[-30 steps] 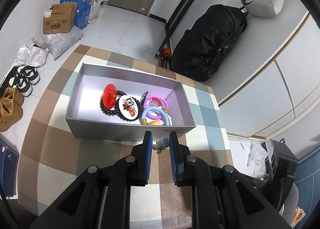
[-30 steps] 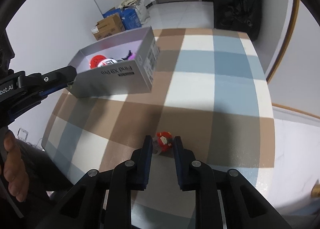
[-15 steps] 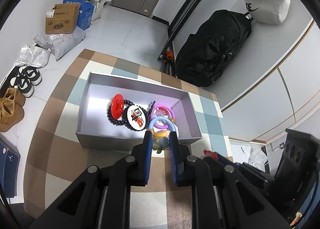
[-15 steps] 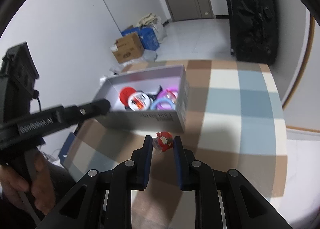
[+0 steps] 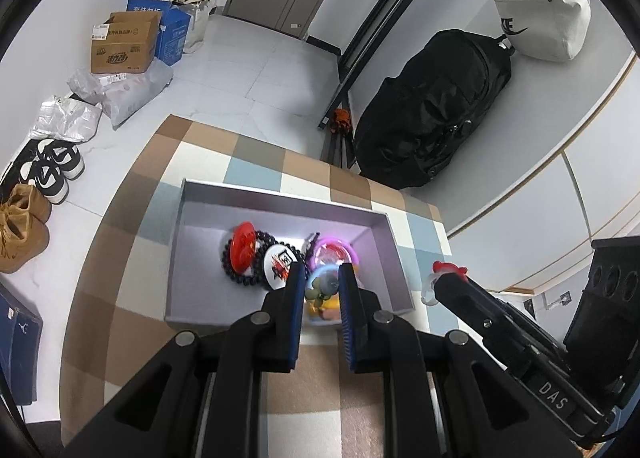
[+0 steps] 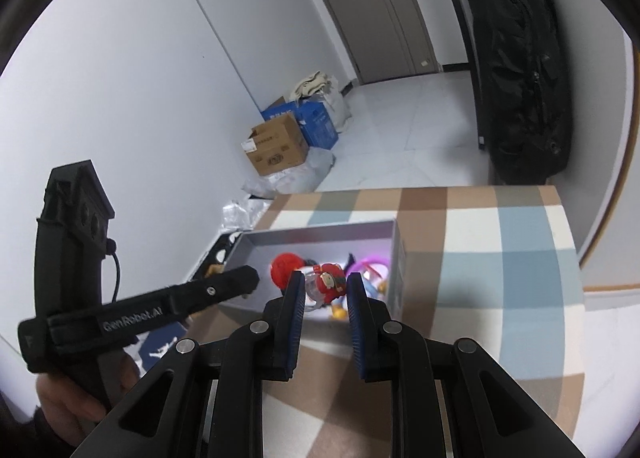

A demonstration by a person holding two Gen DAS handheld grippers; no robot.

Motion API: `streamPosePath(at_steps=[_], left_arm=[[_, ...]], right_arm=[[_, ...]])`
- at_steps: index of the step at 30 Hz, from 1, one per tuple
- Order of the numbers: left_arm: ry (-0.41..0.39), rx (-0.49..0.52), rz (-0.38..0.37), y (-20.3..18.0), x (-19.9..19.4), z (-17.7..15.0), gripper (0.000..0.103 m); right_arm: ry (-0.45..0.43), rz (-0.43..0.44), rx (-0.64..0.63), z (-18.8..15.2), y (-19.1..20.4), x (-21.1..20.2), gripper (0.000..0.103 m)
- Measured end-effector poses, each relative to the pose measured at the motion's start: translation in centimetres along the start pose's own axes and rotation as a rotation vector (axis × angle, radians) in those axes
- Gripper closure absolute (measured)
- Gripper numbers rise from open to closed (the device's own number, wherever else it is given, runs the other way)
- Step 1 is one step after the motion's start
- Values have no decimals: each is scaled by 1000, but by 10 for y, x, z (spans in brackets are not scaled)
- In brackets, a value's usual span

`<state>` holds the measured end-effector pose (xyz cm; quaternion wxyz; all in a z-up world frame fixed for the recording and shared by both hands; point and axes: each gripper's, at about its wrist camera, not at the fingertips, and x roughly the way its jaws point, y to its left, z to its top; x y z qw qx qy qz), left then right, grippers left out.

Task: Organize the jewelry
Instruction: 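Carry the figurine and red figure into the box while both tools release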

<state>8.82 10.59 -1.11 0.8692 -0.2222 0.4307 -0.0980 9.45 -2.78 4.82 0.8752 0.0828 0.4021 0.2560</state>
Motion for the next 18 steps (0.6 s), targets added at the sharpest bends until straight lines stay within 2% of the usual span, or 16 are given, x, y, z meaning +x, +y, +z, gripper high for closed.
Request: streamPosePath(at_steps=[6, 18], left_arm=[[17, 0, 10, 5, 9, 8, 91], [23, -41, 32, 14, 17, 16, 88]], right_arm=[[26, 39, 32, 16, -1, 23, 83], [86, 47, 83, 24, -12, 55, 81]])
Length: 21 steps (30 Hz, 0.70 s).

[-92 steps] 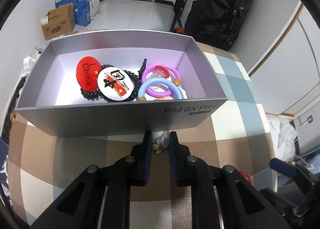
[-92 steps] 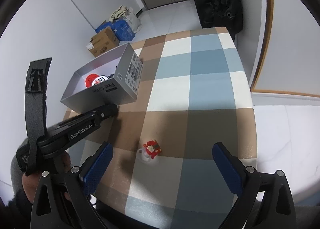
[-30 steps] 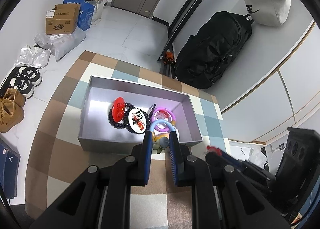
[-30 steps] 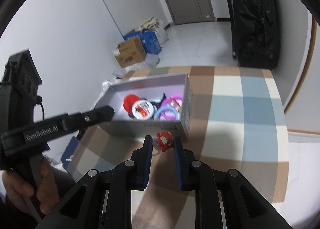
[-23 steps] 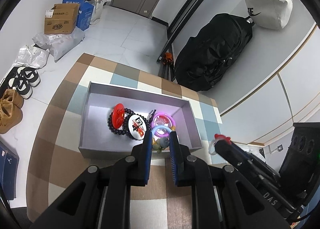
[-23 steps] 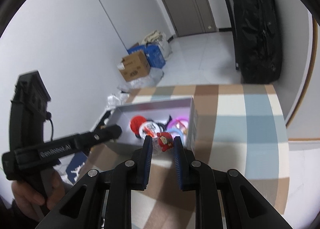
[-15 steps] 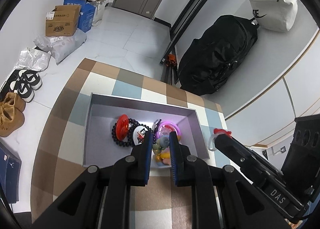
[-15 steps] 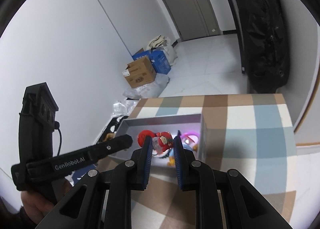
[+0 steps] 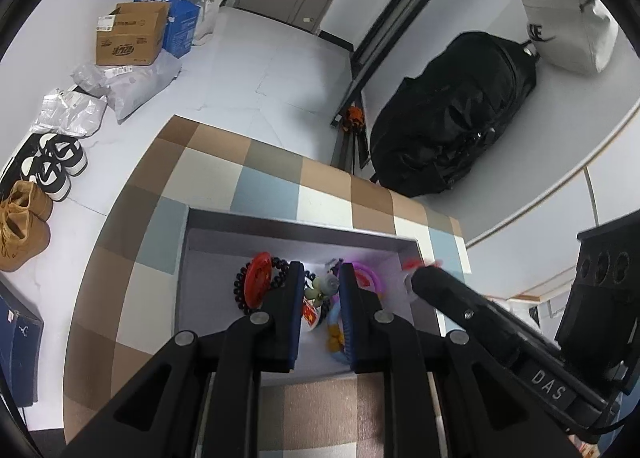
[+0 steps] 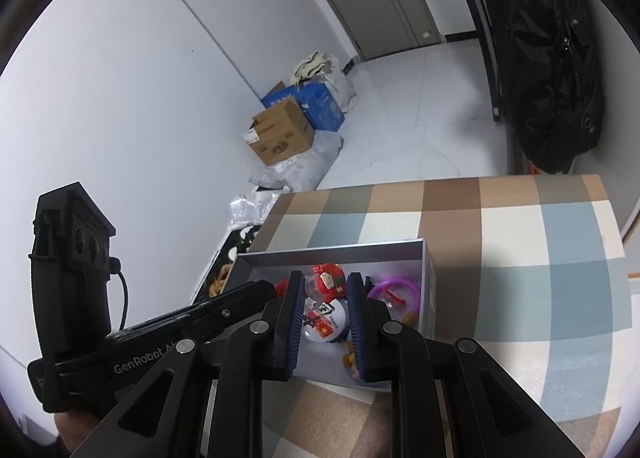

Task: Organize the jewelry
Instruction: 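Carry the figurine and red figure into the box while both tools release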

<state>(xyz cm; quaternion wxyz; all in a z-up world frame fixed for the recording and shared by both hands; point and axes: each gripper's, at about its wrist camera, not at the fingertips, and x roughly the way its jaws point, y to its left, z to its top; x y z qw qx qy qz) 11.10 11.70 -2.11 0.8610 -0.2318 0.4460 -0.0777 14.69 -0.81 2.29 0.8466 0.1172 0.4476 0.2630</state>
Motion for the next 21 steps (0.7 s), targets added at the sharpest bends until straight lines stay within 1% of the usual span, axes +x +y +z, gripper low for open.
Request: streamPosePath(at_steps=[1, 2, 3, 4, 5, 6, 8, 10, 15, 18, 20, 21], left_arm=[[10, -7, 7, 0, 2, 2, 79], [18, -18, 13, 1, 3, 2, 73], [20, -26, 5, 2, 3, 2, 60], [6, -40, -14, 3, 0, 2, 52], [-7, -47, -21, 4, -3, 2, 48], [-11, -46, -25, 3, -3, 2, 46], [-32, -36, -25, 0, -7, 3, 46], [-38, -21, -22, -3, -9, 3, 46], [-34, -7, 19, -5, -9, 2, 45], [-44, 4, 44, -5, -12, 1, 45], [-55, 10, 65, -5, -15, 0, 44], [-61, 13, 74, -5, -17, 0, 42]], right_arm=[[7, -7, 5, 1, -1, 1, 80], [5, -5, 6, 1, -2, -1, 77], [-7, -4, 3, 2, -2, -3, 71], [-22, -6, -1, 3, -2, -6, 63], [-51, -12, -5, 4, -2, -11, 42], [-81, -12, -4, 5, -3, -18, 32], [-108, -18, 1, 7, -5, -25, 32], [-111, -29, 10, 8, -7, -26, 28], [-99, -42, 27, 7, -11, -26, 22], [-101, -44, 20, 5, -10, -28, 20], [-111, -51, 8, 4, -8, -31, 17], [-118, -54, 2, 4, -7, -34, 15]])
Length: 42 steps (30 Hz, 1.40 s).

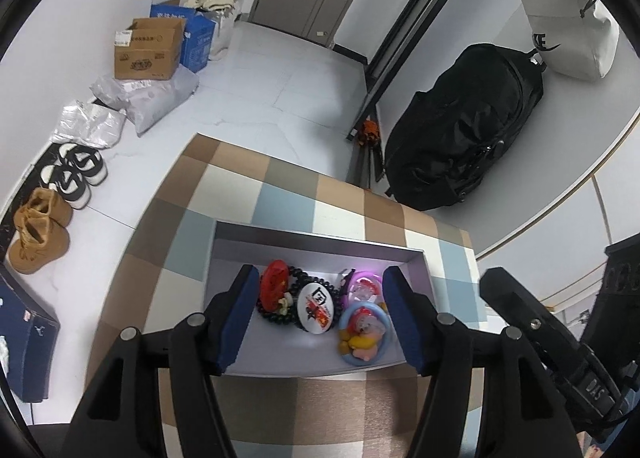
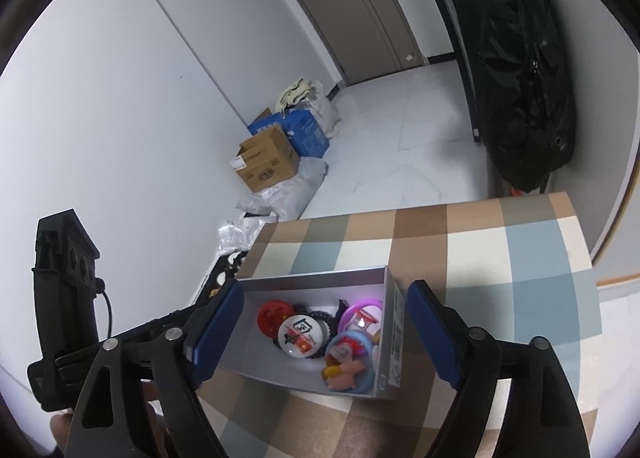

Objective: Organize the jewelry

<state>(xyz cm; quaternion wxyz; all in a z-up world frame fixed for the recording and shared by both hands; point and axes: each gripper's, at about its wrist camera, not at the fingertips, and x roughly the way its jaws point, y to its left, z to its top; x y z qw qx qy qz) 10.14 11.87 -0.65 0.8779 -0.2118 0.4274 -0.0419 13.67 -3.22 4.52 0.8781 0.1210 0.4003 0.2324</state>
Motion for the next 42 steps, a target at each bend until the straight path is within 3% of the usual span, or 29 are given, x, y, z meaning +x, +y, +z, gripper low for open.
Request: streamPosePath(at_steps=[3, 11, 15, 23, 42], left_arm=[[-30, 2, 27, 1, -7, -1, 36], [-100, 45, 71, -5, -23, -6, 35], [-142, 66, 110, -8, -32, -10, 23], [-221, 143, 220, -17, -44, -23, 21], [-209, 152, 225, -23, -44, -33, 21]], right_arm=[[-14, -4, -17, -1, 2, -4, 13], [-59, -21, -65, -9, 11, -23, 6], [-84, -38, -105, -15, 17, -33, 2], [-118, -61, -127, -24, 17, -49, 0], [-137, -120, -126, -31, 11, -61, 0]])
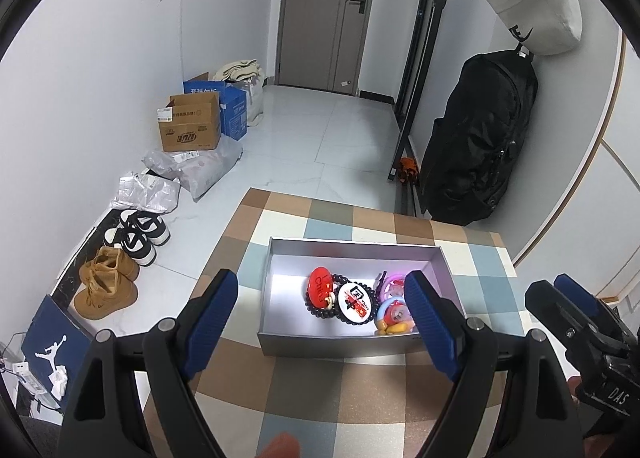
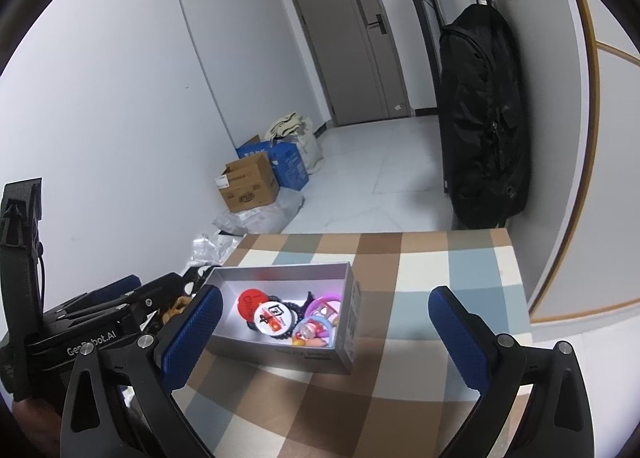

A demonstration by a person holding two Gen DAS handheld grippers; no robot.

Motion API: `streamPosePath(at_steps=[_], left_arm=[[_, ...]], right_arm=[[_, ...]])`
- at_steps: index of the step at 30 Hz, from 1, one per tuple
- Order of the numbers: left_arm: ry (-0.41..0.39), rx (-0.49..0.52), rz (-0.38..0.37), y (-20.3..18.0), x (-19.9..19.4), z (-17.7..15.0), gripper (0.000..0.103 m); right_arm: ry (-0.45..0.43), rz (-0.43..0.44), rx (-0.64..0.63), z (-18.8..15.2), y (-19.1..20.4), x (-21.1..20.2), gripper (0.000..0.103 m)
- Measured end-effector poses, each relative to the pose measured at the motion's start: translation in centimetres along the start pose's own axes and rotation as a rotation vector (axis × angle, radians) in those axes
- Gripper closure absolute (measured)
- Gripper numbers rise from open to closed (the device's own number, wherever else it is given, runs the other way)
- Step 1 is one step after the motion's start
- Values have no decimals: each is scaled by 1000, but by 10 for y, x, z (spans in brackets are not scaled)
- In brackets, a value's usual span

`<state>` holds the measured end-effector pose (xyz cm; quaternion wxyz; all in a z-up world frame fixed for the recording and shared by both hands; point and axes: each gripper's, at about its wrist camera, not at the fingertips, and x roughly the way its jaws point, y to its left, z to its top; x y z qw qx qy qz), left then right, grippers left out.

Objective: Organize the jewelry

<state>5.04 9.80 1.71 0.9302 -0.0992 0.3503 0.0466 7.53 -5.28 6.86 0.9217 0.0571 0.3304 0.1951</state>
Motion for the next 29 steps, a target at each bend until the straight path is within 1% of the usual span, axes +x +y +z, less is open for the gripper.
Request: streamPosePath(at_steps=[8, 16, 27, 29], left_arm=[[-3, -12, -16, 1, -1, 1, 21], [15, -17, -28, 0, 1, 0, 21], [9, -18, -38, -2, 0, 1, 21], [2, -19, -27, -1, 0, 1, 21]], right_arm=[[12, -9, 3, -2, -2, 2, 0], [25, -13, 13, -3, -4, 5, 0], [39, -20, 26, -5, -8, 10, 0], [38, -20, 25, -5, -7, 10, 0]])
